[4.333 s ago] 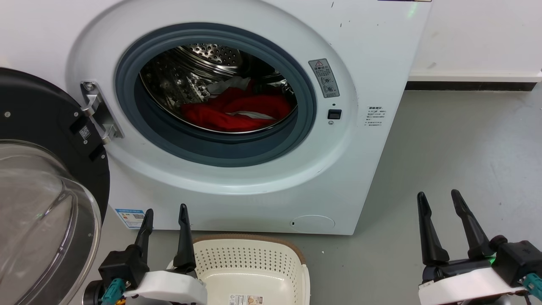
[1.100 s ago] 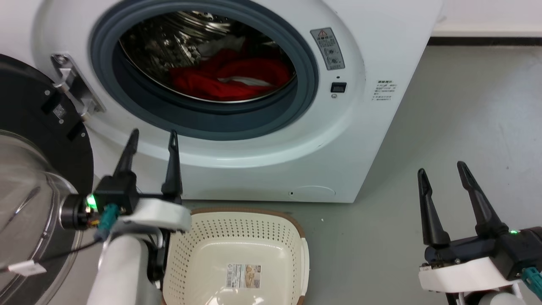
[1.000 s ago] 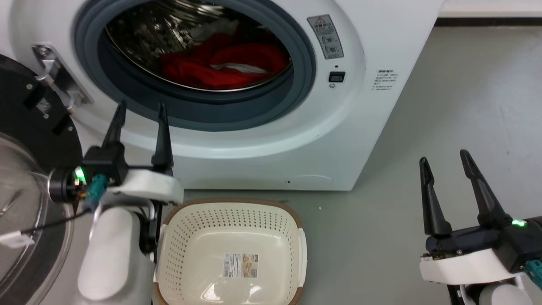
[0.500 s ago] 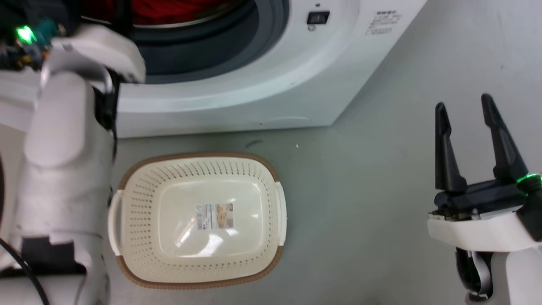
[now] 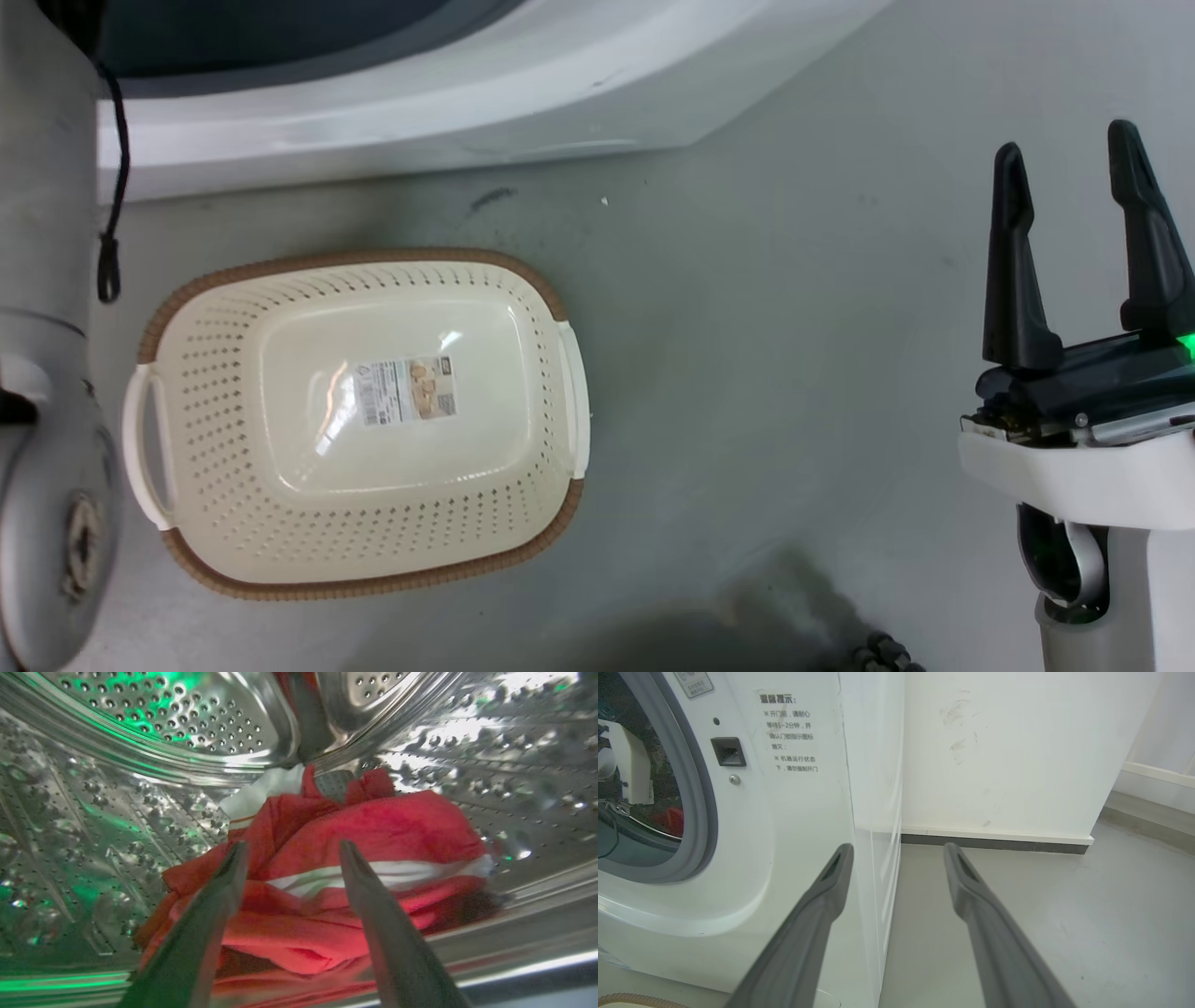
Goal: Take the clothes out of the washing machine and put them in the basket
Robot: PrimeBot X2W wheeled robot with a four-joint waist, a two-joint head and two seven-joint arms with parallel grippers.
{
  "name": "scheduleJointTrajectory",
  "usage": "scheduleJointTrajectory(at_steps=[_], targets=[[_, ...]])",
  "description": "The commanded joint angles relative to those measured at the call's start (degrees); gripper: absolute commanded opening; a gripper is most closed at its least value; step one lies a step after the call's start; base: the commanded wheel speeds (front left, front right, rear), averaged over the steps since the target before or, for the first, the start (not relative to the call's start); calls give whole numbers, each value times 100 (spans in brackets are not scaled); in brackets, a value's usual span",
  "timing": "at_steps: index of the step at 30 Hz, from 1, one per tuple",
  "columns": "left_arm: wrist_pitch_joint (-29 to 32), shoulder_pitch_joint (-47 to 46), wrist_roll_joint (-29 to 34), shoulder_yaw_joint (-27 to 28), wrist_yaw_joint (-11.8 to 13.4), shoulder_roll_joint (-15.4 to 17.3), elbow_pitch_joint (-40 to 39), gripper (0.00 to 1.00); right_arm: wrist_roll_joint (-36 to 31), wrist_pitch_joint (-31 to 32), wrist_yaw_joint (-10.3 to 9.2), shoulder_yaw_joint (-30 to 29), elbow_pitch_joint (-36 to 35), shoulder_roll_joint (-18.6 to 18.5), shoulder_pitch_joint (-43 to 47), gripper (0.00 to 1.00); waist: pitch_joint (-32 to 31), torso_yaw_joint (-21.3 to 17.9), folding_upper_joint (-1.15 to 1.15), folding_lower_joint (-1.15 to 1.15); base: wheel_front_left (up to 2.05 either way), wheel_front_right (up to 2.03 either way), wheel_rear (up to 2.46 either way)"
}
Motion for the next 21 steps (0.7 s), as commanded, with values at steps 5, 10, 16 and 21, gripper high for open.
scheduleJointTrajectory(at_steps=[5,10,16,21], targets=[[941,-895,-126,-151,-64,177,575,100,113,-12,-4,109,-162,21,-233,100,580,-190,0,-1,0,0,0],[1442,-1318,-198,-269,-71,191,782,100,132,-12,-4,188,-208,21,-294,100,738,-263,0,-1,0,0,0],[2128,-1694,-360,-464,-71,194,970,100,185,-12,-4,189,-256,21,-328,100,909,-321,0,-1,0,0,0],[2390,-1787,-436,-607,-72,298,1045,100,249,-12,-4,223,-300,21,-343,100,1018,-381,0,-1,0,0,0]])
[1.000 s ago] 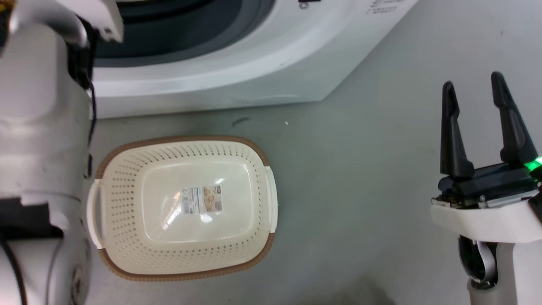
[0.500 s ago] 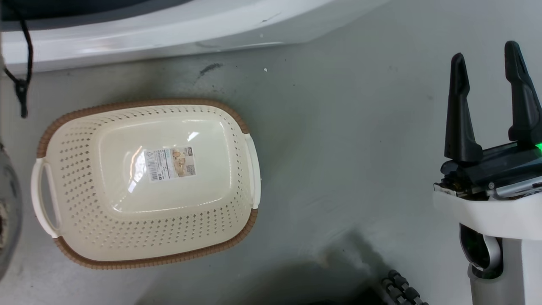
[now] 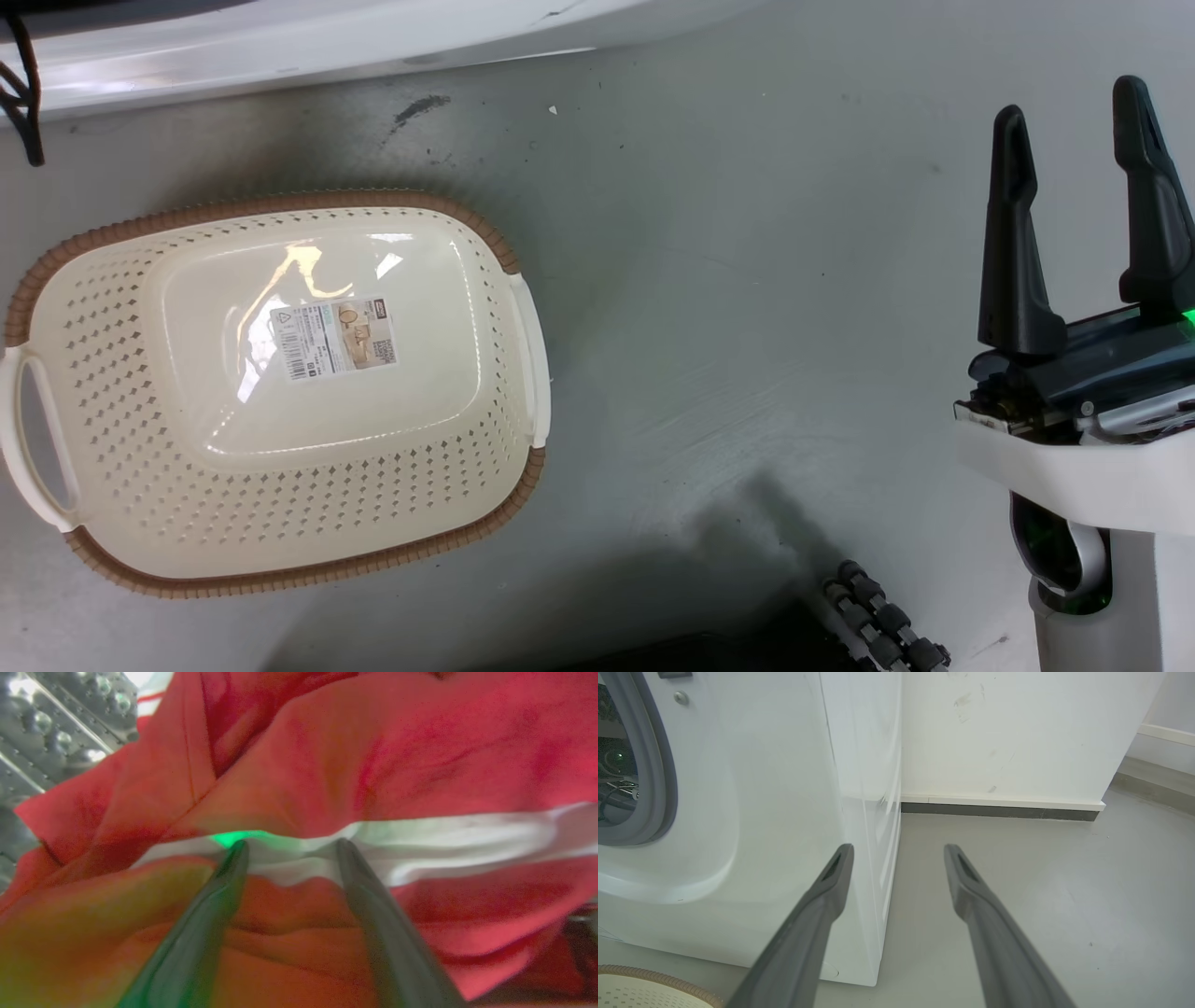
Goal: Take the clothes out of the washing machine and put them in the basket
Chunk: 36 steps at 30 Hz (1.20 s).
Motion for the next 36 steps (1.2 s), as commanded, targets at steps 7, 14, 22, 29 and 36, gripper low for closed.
scheduleJointTrajectory(at_steps=[7,14,22,29,36], targets=[[-215,43,-88,-184,2,147,72,2,85,-12,-4,38,-38,20,-127,100,93,-61,0,-1,0,0,0],[-759,93,-155,-354,2,209,28,0,77,-12,-4,86,-5,20,-158,100,-44,-46,0,-1,0,0,0],[-1388,388,-342,-582,2,247,47,0,2,-12,-4,174,71,20,-36,100,-486,-1,0,-1,0,0,0],[-2189,1063,-733,-984,1,181,-79,0,-93,-13,-5,236,162,19,119,100,-1104,157,0,-1,0,0,0],[-2788,1921,-1300,-1557,1,30,-357,0,-217,-12,-4,303,319,18,369,100,-1833,390,0,-1,0,0,0]])
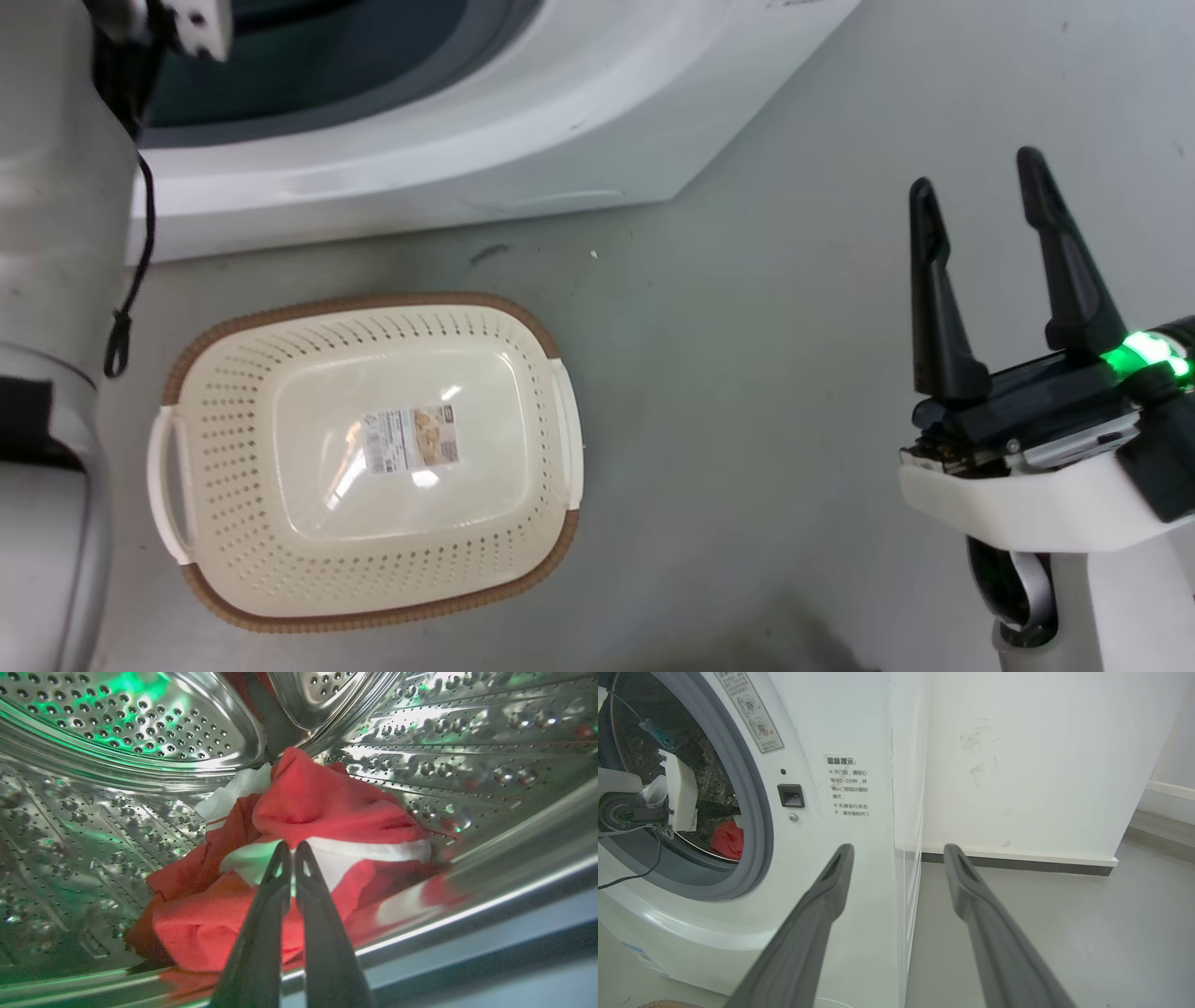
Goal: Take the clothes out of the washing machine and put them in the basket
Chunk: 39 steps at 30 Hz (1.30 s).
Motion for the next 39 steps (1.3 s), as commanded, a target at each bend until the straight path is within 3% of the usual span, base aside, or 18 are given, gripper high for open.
scheduleJointTrajectory(at_steps=[1,13,19,30,39], targets=[[-147,293,-188,-135,1,-24,-102,0,-42,-12,-5,62,37,18,115,100,-453,179,0,0,0,0,0],[-1004,1945,-1171,-807,1,-64,-748,0,-182,-12,-4,164,226,17,706,100,-1655,398,0,0,0,0,0],[-1264,2629,-1256,-921,3,-55,-1227,0,-243,-12,-4,150,315,17,994,100,-2125,528,0,0,0,0,0],[-1331,3989,-1201,-994,362,-4,-2542,0,-276,-12,-4,188,409,16,1375,100,-2782,670,0,0,0,0,0],[-1135,5400,-1295,-1039,847,421,-4242,0,-252,-12,-4,209,483,16,1685,100,-3245,709,0,0,0,0,0]])
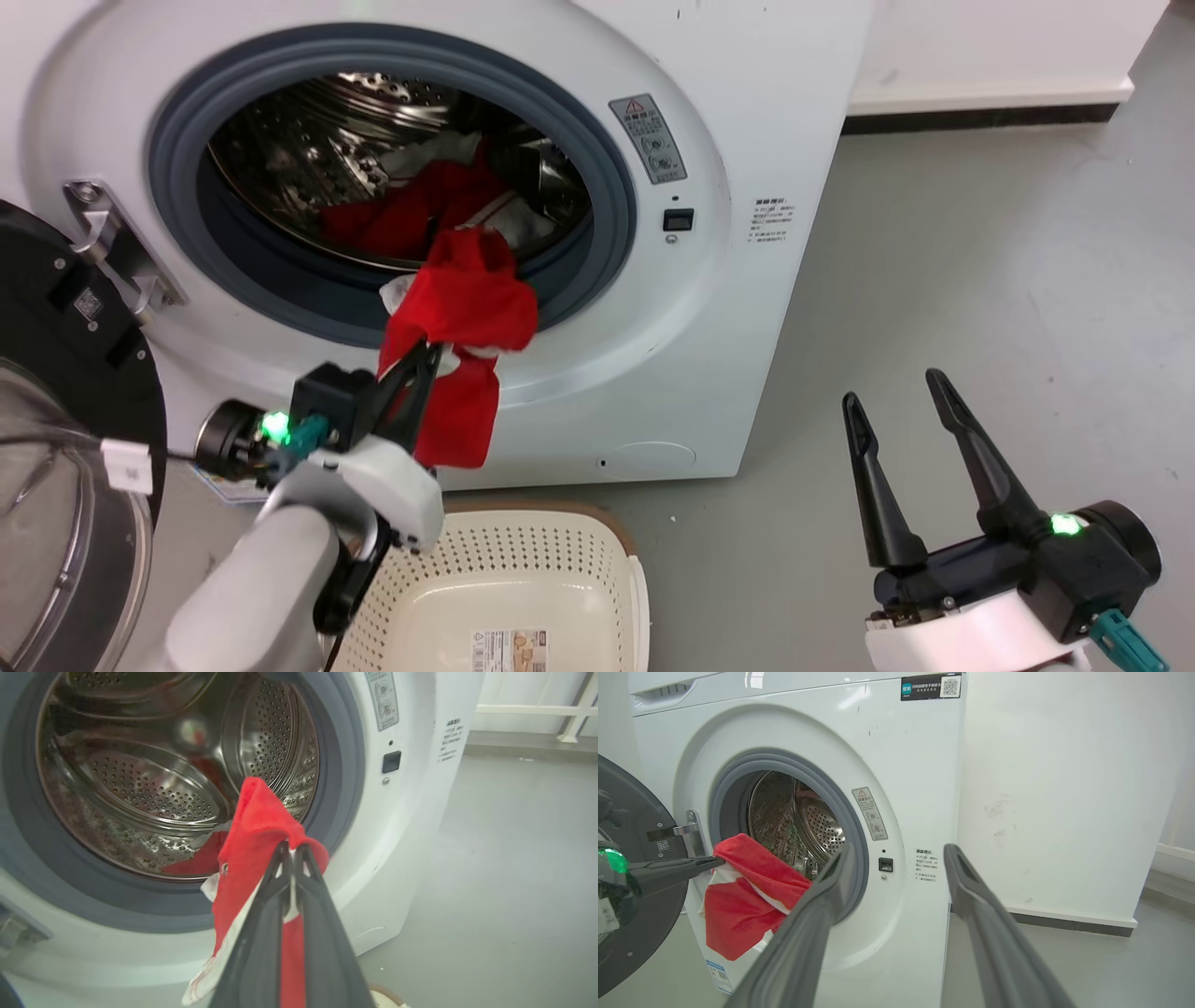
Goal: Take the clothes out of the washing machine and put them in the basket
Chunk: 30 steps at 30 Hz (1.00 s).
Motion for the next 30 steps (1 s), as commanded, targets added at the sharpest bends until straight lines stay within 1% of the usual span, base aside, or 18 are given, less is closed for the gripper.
scheduleJointTrajectory(at_steps=[1,5,9,13,15,19,23,30], targets=[[52,225,-33,16,104,81,-294,0,0,-12,-4,-2,22,14,93,100,-94,14,0,1,0,0,0],[333,790,-37,-51,357,346,-1233,0,24,-12,-4,-23,12,14,175,100,-175,33,0,1,0,0,0],[581,1200,-38,-98,588,538,-1961,0,38,-12,-4,-49,14,14,217,100,-198,52,0,1,0,0,0],[733,1462,-100,-120,725,643,-2347,0,48,-12,-4,-33,9,14,191,100,-158,38,0,1,0,0,0],[784,1573,-142,-145,752,654,-2443,0,50,-12,-4,-20,0,14,137,100,-108,5,0,1,0,0,0],[783,1746,-184,-252,761,585,-2434,0,66,-12,-4,-46,-14,14,56,100,7,-66,0,1,0,0,0],[728,1806,-198,-365,683,471,-2120,0,41,-12,-4,-31,-37,14,-27,100,176,-137,0,1,0,0,0],[524,1640,-308,-540,372,140,-1193,0,23,-12,-4,-106,-84,15,-236,100,568,-227,0,1,0,0,0]])
